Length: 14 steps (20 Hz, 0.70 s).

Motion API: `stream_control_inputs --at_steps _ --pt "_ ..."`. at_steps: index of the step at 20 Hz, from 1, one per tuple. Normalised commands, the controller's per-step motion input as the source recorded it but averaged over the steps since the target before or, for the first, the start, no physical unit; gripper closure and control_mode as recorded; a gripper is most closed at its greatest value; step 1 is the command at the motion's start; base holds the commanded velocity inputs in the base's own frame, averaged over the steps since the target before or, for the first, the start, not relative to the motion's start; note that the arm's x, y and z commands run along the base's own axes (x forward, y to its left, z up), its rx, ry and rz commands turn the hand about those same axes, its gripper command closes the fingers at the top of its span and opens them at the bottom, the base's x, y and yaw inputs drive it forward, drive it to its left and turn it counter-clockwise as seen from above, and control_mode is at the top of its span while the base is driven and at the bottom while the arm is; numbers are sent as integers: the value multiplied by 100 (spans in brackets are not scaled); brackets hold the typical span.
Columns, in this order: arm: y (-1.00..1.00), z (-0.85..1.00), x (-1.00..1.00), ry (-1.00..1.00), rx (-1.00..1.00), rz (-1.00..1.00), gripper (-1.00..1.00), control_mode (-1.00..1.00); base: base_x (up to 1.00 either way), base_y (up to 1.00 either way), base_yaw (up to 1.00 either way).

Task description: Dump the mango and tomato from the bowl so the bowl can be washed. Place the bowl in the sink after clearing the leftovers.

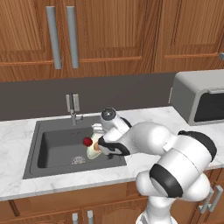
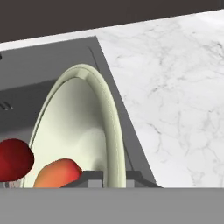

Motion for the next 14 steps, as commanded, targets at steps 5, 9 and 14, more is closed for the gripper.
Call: stream_control_inputs --at_steps 5,9,14 --pt "3 -3 5 0 -7 0 100 -100 0 0 0" --pt "4 0 0 0 -1 0 100 -100 0 0 0" --pt "0 0 13 0 0 0 100 -100 0 0 0"
